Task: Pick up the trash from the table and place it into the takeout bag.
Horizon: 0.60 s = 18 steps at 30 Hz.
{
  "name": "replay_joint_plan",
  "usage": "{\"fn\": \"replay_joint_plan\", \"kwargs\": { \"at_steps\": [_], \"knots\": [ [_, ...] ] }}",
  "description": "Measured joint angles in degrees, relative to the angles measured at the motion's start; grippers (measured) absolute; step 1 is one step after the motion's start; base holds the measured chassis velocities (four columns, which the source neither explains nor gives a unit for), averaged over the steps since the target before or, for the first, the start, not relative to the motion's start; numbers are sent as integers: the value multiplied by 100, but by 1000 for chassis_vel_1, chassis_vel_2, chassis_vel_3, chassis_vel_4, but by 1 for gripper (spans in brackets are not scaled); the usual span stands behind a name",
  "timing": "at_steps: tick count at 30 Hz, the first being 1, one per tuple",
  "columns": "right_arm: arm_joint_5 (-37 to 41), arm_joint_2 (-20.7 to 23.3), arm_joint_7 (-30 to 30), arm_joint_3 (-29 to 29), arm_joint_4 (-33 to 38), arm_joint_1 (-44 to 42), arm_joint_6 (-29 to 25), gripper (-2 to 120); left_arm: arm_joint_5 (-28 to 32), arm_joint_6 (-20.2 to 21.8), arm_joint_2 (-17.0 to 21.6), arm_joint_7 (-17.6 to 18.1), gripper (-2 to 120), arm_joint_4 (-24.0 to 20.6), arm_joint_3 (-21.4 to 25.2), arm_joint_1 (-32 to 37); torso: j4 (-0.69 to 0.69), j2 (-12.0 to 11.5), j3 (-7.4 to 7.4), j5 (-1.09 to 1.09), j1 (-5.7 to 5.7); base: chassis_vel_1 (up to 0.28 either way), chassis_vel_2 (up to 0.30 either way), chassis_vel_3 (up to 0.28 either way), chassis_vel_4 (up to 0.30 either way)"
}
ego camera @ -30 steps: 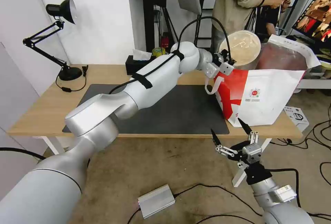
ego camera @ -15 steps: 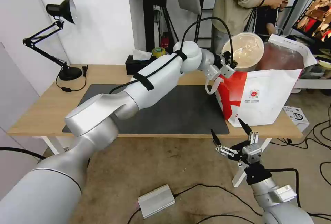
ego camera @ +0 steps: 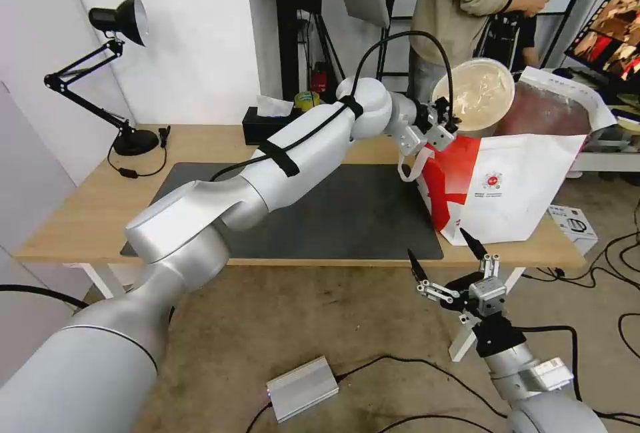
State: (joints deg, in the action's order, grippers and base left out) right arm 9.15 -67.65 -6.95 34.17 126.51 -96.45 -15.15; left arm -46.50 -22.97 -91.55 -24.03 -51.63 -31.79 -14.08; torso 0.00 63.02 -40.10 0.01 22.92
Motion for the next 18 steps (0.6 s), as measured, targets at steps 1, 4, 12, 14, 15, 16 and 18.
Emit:
{"fn": "replay_joint_plan", "kwargs": {
  "at_steps": [1,4,12,14,15,16,18],
  "knots": [
    [0,0,0,0,0,0,0,100,-22,-11,-1,0,5,-8,-18,-15,0,0,0,0,0,0,0,0,0],
    [0,0,0,0,0,0,0,100,-37,-21,-2,0,10,-31,-45,-32,0,0,0,0,0,0,0,0,0],
    [0,0,0,0,0,0,0,100,-303,-48,-4,9,23,-124,-31,-40,0,0,0,-1,0,0,0,0,0],
    [0,0,0,0,0,0,0,100,-379,-62,-4,9,24,-157,-29,-41,0,1,0,-1,0,0,0,0,0],
    [0,0,0,0,0,0,0,100,-400,-68,-4,9,25,-167,-29,-42,0,0,0,-1,0,0,0,0,0],
    [0,0,0,0,0,0,0,100,-417,-75,-4,7,26,-175,-29,-44,0,1,0,-1,0,0,0,0,0],
    [0,0,0,0,0,0,0,100,-424,-78,-5,3,27,-177,-30,-44,0,1,0,-1,0,0,0,0,0]
  ]
}}
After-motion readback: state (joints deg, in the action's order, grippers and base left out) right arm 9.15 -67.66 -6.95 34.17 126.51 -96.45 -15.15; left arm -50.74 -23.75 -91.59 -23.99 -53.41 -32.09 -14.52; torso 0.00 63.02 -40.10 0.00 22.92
